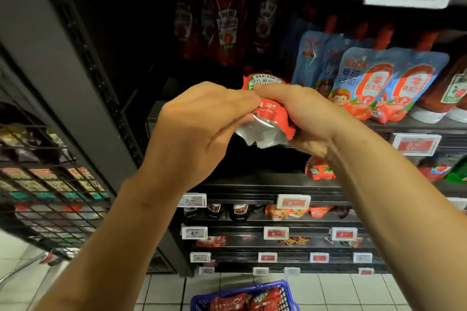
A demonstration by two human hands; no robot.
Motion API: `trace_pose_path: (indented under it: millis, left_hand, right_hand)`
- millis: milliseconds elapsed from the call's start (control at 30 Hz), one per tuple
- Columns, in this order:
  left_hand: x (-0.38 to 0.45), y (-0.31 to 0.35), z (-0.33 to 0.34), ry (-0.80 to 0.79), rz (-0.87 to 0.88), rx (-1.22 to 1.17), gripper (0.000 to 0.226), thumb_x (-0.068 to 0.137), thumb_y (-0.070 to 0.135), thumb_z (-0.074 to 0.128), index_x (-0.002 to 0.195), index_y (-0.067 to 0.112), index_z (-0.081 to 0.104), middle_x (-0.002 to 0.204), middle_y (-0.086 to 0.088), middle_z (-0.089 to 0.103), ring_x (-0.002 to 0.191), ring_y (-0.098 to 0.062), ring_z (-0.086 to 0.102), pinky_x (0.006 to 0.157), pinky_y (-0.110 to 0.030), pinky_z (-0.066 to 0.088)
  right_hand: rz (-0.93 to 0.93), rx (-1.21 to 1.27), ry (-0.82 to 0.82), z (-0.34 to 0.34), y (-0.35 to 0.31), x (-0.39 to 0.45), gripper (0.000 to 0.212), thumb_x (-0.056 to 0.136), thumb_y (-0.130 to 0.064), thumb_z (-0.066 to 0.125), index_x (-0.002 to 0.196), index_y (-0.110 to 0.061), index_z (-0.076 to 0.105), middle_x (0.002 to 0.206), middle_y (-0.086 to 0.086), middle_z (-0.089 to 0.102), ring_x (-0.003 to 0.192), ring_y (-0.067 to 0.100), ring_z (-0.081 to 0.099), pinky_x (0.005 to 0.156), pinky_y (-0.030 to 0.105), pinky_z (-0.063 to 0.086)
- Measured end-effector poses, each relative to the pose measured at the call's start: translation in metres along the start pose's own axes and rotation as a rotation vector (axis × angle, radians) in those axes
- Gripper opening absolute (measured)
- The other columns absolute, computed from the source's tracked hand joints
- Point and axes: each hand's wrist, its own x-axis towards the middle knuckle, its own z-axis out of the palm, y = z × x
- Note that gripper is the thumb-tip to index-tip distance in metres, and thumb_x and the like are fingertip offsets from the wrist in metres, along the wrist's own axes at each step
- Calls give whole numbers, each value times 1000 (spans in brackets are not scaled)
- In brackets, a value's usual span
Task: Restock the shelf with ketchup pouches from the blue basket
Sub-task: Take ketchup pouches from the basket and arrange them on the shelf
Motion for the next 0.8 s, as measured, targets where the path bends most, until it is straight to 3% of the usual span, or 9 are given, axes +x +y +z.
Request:
trace_pose_path:
  millis: [100, 200, 300, 400, 500, 633, 733, 800]
  left_hand:
    - [-10, 13, 12, 204, -122, -42, 17, 96, -1, 63, 102, 7, 77, 104, 8, 70, 98, -14, 70, 89, -25, 53]
    - [-12, 25, 24, 352, -333, -261, 22, 97, 2, 58, 101, 18, 73, 101, 14, 70, 98, -8, 70, 86, -26, 54]
    - [-13, 20, 27, 241, -329, -408, 15, 94, 7, 66, 106, 14, 70, 111, 5, 71, 110, -17, 67, 94, -39, 54]
    - [-13, 11, 26, 106, -398, -523, 42, 82, 17, 81, 121, 13, 66, 128, -3, 65, 126, -24, 59, 101, -44, 52]
    - [-9, 9, 27, 103, -438, -531, 49, 77, 24, 86, 121, 11, 69, 128, -3, 67, 128, -18, 59, 102, -43, 53]
    - [-6, 5, 34, 157, -340, -477, 48, 76, 19, 88, 119, 12, 68, 125, 2, 68, 126, -17, 62, 100, -46, 54]
    - [-6, -10, 36, 67, -292, -469, 47, 78, 20, 87, 120, 6, 70, 127, -5, 68, 129, -21, 59, 102, -47, 51]
    - [-3, -27, 30, -48, -300, -448, 46, 82, 24, 84, 124, 12, 69, 129, -1, 66, 130, -21, 57, 103, -46, 51]
  right_hand:
    - [1, 127, -29, 5, 10, -6, 20, 96, -27, 64, 101, -8, 69, 84, 9, 75, 72, 21, 74, 57, 33, 57]
    - [-14, 238, -25, 13, 18, -6, 29, 97, -27, 64, 114, -4, 66, 94, 12, 75, 83, 23, 74, 68, 35, 60]
    - [-48, 228, -4, 7, 14, -3, 28, 97, -30, 64, 109, -4, 69, 92, 12, 76, 80, 22, 74, 67, 33, 60]
    - [-98, 134, -21, -2, 8, 1, 31, 94, -40, 67, 92, -12, 80, 95, 11, 77, 85, 22, 75, 68, 31, 60]
    - [-140, 48, -13, -4, 6, 5, 35, 91, -49, 67, 86, -18, 82, 93, 10, 78, 86, 21, 76, 68, 30, 58]
    - [-171, 20, 11, -7, 6, 11, 35, 92, -49, 67, 79, -20, 82, 85, 6, 77, 77, 17, 75, 62, 27, 57]
    - [-179, -27, 57, -13, -1, 16, 30, 95, -43, 66, 93, -16, 79, 93, 10, 78, 83, 24, 76, 64, 32, 59]
    - [-165, -33, 111, -19, -7, 22, 28, 96, -34, 66, 108, -9, 72, 98, 12, 77, 86, 26, 76, 62, 34, 59]
